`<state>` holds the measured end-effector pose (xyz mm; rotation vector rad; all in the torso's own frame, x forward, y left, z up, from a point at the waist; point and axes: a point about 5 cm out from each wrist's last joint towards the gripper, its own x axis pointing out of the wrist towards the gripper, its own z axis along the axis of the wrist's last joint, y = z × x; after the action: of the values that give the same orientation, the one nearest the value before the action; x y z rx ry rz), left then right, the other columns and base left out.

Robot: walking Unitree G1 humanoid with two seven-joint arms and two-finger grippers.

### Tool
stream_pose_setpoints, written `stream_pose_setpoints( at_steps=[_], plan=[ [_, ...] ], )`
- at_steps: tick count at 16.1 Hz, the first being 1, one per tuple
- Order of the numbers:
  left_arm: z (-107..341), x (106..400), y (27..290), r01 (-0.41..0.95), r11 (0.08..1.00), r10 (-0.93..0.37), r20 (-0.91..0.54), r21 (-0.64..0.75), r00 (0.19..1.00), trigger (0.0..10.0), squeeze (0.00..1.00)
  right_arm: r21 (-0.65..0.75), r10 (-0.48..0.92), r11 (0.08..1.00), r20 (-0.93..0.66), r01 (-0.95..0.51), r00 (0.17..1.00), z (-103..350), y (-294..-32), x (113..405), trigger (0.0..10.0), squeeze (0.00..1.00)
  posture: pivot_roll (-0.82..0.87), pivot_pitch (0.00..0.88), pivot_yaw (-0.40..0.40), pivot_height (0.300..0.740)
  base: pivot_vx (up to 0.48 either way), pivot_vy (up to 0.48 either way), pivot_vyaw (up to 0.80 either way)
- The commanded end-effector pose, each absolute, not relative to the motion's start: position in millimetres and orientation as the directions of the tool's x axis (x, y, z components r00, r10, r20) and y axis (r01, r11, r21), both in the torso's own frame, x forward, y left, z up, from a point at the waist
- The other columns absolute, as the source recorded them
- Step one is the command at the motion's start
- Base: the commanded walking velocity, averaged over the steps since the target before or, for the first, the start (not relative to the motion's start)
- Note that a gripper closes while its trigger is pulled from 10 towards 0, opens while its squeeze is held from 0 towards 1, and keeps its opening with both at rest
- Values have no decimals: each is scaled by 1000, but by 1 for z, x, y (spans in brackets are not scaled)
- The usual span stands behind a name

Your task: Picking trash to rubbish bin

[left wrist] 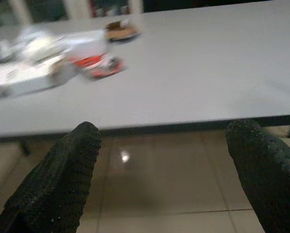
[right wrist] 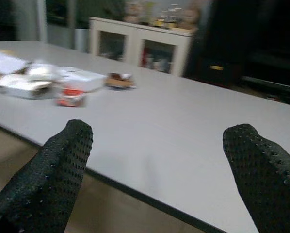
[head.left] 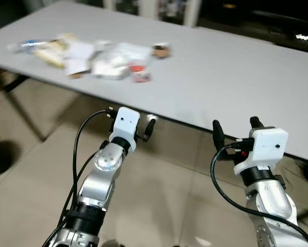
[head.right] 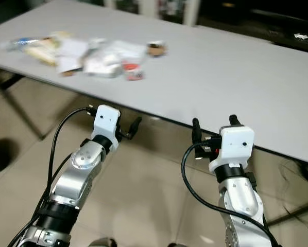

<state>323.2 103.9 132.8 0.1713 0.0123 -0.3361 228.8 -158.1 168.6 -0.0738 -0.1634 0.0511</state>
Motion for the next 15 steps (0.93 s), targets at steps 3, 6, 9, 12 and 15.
stream_pose_setpoints(
  at_steps=[3, 6, 9, 12, 15],
  plan=[
    [136, 325, 105, 330, 934, -326, -49, 138, 944, 10000, 0, -73, 63, 996, 155, -52, 986, 166, -157, 230, 10000, 0, 117, 103, -49, 740, 0, 0, 690],
    [135, 326, 106, 334, 935, -330, -58, 116, 942, 10000, 0, -64, 54, 997, 158, -44, 986, 166, -157, 229, 10000, 0, 114, 102, -46, 740, 0, 0, 0],
    [135, 327, 106, 336, 935, -330, -67, 112, 941, 10000, 0, -68, 49, 997, 164, -39, 985, 167, -158, 228, 10000, 0, 108, 102, -41, 740, 432, 0, 0],
    [136, 329, 106, 334, 937, -328, -70, 106, 942, 10000, 0, -67, 51, 997, 166, -40, 985, 167, -157, 228, 10000, 0, 106, 103, -38, 740, 480, 0, 0],
    [136, 331, 105, 334, 937, -328, -71, 104, 942, 10000, 0, -63, 55, 997, 167, -45, 984, 167, -156, 227, 10000, 0, 102, 101, -34, 740, 480, 0, 0]
  ],
)
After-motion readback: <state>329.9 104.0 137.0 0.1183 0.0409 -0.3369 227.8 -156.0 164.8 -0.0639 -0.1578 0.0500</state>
